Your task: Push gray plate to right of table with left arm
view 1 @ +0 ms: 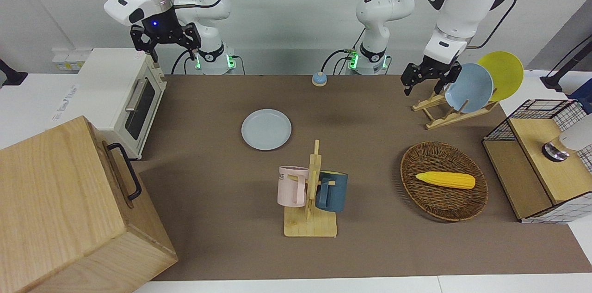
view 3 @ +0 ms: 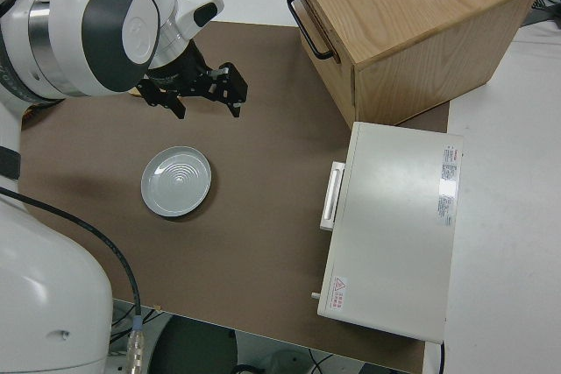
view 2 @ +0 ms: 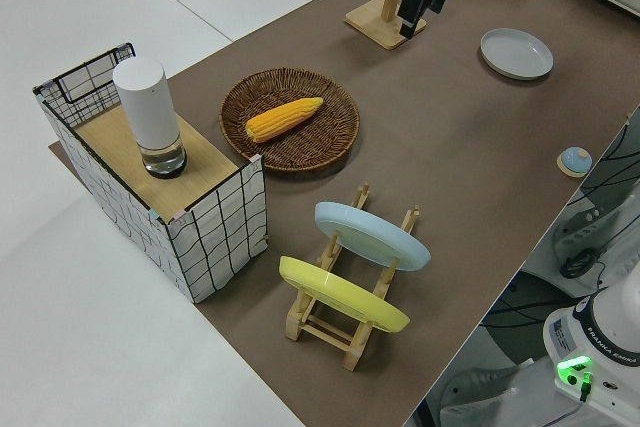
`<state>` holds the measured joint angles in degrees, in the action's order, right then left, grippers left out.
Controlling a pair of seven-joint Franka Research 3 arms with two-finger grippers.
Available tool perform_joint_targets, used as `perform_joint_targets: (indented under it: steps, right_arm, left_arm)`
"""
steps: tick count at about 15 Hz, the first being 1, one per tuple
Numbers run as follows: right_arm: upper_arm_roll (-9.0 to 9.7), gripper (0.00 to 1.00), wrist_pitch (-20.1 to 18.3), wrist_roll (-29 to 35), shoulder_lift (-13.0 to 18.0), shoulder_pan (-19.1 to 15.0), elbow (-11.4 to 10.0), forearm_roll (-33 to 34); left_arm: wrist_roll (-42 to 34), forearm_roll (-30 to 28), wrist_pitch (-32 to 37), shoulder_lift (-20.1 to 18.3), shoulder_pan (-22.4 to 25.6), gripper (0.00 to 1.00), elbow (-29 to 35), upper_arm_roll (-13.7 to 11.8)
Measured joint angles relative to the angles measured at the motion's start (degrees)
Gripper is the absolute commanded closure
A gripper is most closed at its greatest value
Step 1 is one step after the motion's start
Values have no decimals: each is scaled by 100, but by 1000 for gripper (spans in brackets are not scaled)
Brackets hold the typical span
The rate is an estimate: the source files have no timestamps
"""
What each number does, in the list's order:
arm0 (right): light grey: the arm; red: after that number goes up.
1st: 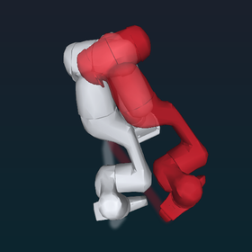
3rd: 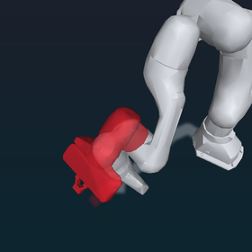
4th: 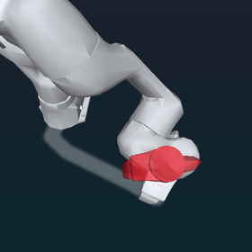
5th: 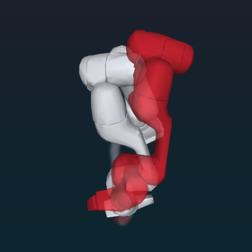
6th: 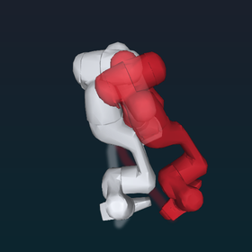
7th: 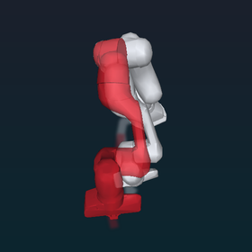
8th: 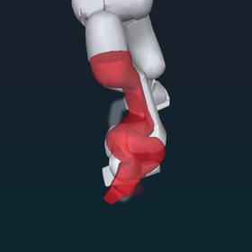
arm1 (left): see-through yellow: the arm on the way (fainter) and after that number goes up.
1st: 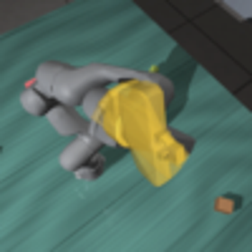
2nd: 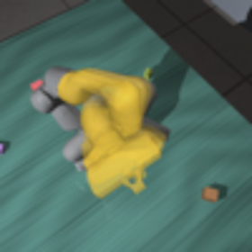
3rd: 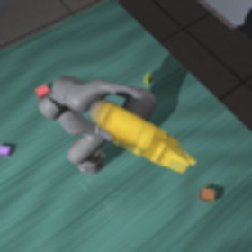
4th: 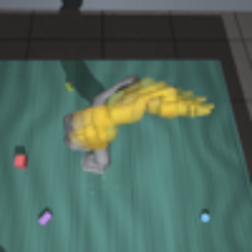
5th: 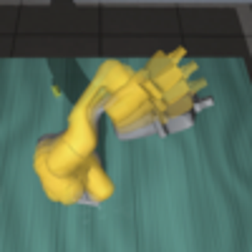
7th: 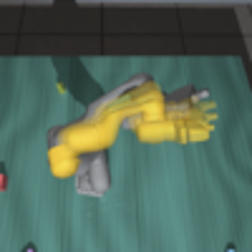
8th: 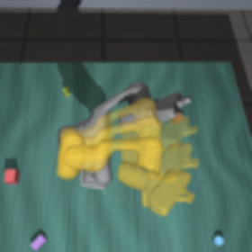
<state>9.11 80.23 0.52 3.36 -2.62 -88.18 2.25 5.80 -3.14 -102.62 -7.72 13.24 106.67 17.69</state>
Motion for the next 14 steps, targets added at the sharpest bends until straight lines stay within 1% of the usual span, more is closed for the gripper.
perform_joint_targets:
  steps: [4, 6, 14]
  right_arm:
    - [0, 5, 0, 0, 0, 0, 0, 0]
    - [0, 5, 0, 0, 0, 0, 0, 0]
    - [0, 5, 0, 0, 0, 0, 0, 0]
  left_arm:
    - [0, 0, 904, -10, -1, 7, -833, 29]
    - [0, 0, 1206, -10, -5, 7, -1055, 55]
    - [0, 0, 1301, 17, -6, 7, -1060, 76]
